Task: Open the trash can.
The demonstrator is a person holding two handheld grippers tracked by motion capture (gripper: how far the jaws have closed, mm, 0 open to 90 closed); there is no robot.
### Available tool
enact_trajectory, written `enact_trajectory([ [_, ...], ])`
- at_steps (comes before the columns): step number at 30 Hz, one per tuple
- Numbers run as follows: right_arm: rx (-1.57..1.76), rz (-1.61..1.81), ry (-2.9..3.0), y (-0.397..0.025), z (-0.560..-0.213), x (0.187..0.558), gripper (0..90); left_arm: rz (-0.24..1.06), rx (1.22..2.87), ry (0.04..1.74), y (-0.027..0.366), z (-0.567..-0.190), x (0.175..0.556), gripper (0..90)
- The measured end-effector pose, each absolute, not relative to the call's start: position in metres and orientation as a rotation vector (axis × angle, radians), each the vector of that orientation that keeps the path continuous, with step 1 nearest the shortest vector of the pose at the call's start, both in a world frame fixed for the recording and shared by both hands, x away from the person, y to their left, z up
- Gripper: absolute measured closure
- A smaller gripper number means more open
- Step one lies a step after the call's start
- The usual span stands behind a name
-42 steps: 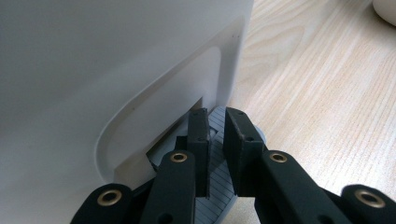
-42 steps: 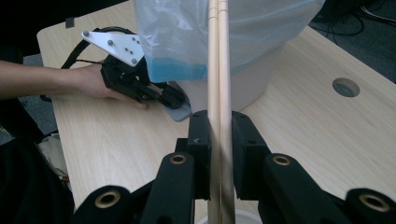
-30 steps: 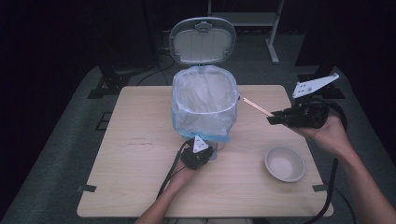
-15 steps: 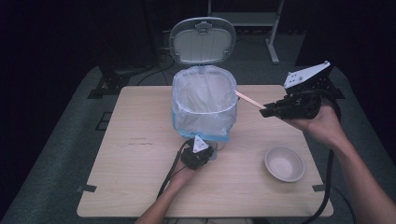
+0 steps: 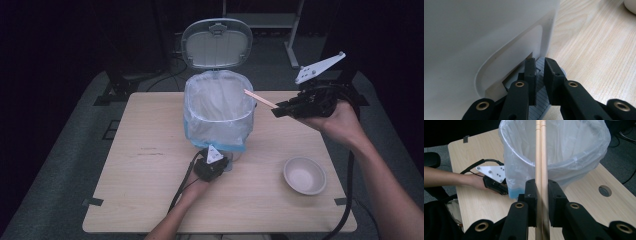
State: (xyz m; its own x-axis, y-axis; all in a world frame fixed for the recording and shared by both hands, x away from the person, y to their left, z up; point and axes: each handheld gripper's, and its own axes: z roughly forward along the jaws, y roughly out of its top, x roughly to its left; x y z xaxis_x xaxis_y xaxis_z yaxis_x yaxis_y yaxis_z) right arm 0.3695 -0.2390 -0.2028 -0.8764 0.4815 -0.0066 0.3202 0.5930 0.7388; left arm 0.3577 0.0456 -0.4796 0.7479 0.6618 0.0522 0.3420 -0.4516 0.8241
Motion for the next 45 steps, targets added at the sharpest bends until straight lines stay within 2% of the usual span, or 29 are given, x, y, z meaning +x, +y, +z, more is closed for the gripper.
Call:
enact_trajectory([
  [31,0.603,1.136,2.641,-0.189,-0.174,0.395,79.0,0.467,2.075,0.755,0.046,-0.48,0.358,80.9],
  [45,0.595,1.114,2.659,-0.163,-0.173,0.412,79.0,0.467,2.076,0.754,0.046,-0.48,0.358,80.9],
])
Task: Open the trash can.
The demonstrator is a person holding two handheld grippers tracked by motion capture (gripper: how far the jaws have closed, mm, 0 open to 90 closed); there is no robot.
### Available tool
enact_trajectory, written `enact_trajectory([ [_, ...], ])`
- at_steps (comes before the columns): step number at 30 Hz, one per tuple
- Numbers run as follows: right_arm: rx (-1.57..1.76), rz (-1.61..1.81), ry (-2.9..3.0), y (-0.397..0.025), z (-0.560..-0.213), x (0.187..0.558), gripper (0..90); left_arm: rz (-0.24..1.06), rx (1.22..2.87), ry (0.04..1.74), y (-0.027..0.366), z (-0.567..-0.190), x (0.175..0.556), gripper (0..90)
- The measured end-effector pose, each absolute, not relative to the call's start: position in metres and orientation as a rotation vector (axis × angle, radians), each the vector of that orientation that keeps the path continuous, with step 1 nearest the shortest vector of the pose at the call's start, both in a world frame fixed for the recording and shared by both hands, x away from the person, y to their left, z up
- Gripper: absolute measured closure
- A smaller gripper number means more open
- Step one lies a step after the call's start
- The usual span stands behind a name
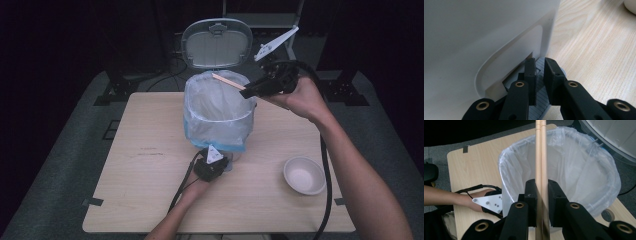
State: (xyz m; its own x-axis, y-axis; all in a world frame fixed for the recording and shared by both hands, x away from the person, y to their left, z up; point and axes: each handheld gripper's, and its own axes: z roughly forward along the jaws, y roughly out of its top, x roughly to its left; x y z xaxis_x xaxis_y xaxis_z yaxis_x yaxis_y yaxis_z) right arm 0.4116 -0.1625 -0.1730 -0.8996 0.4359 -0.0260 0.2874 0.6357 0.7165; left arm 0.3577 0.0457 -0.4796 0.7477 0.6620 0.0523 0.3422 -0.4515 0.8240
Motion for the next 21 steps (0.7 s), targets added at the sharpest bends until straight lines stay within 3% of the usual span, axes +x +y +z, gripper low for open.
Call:
enact_trajectory([
  [21,0.588,1.058,2.707,-0.128,-0.178,0.433,79.0,0.465,2.075,0.755,0.046,-0.48,0.358,80.9],
])
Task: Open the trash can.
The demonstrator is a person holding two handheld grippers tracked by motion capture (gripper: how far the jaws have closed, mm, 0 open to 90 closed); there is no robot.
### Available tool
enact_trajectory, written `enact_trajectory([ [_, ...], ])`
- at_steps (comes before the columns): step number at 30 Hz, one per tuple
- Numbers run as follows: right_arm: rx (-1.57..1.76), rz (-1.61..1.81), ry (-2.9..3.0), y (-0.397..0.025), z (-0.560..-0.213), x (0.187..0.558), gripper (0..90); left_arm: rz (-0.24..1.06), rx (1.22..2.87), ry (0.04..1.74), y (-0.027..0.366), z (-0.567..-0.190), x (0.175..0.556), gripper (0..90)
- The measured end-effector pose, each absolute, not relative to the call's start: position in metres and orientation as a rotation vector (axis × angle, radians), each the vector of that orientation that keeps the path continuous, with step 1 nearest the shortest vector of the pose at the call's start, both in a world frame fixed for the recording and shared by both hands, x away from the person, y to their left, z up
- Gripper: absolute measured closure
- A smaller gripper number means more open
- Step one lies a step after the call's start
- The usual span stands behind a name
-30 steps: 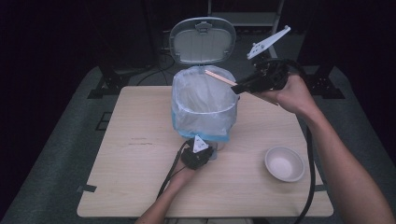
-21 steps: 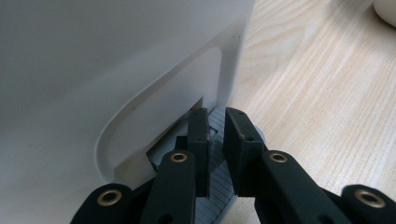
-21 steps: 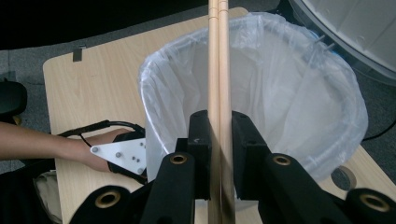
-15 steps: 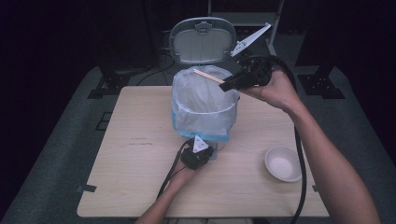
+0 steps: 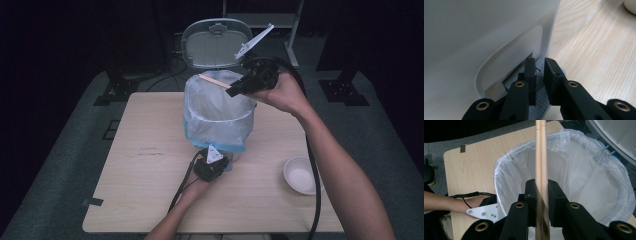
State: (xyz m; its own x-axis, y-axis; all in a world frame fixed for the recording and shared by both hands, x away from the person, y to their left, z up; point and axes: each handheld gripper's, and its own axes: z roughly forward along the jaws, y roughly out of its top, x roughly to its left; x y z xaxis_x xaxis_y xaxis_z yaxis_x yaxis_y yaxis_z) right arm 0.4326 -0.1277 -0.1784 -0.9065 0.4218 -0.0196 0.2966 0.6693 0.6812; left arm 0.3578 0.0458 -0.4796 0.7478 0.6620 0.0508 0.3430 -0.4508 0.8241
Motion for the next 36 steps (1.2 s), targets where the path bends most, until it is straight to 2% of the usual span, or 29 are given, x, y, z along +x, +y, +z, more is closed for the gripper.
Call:
enact_trajectory([
  [31,0.646,0.957,2.762,-0.098,-0.194,0.46,78.9,0.465,2.075,0.755,0.046,-0.48,0.358,80.9],
  [32,0.648,0.957,2.772,-0.097,-0.196,0.461,78.4,0.465,2.075,0.755,0.046,-0.48,0.358,80.9],
  [34,0.669,0.987,2.765,-0.097,-0.197,0.464,69.0,0.465,2.075,0.755,0.046,-0.48,0.358,80.9],
  [36,0.67,1.004,2.768,-0.097,-0.197,0.464,69.1,0.465,2.075,0.755,0.046,-0.48,0.358,80.9],
])
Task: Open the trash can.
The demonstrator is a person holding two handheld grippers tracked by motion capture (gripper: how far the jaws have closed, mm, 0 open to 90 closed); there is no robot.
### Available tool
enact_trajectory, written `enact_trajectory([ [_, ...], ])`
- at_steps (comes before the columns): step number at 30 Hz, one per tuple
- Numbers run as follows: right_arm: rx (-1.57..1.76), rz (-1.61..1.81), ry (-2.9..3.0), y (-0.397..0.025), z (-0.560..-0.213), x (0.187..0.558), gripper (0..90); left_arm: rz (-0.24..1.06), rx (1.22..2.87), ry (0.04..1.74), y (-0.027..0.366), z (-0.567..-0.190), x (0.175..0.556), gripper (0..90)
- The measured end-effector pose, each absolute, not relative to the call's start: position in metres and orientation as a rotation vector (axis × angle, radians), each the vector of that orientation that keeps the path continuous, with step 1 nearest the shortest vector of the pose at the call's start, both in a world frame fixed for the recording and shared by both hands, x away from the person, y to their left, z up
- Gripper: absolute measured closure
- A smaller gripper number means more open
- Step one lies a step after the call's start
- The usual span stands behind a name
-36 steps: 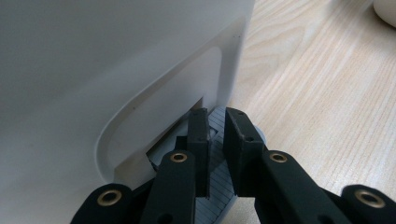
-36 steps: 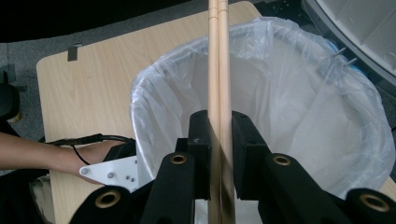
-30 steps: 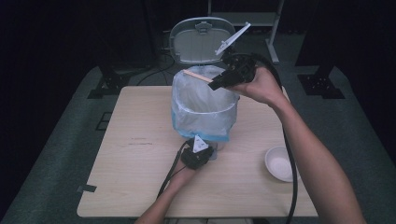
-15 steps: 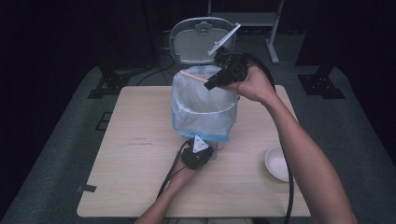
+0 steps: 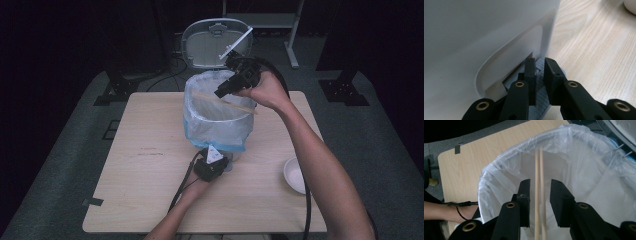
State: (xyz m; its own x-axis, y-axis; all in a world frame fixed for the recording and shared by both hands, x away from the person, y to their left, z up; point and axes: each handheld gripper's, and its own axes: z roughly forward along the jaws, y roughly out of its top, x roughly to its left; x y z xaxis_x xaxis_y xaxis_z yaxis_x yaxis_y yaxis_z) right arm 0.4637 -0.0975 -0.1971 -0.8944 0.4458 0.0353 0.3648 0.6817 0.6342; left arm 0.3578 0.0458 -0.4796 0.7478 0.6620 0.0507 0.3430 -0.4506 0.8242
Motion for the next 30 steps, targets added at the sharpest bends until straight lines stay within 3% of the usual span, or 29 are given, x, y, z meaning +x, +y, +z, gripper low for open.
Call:
enact_trajectory([
  [30,0.663,1.103,2.72,-0.15,-0.192,0.44,59.5,0.465,2.075,0.756,0.046,-0.48,0.358,80.9],
])
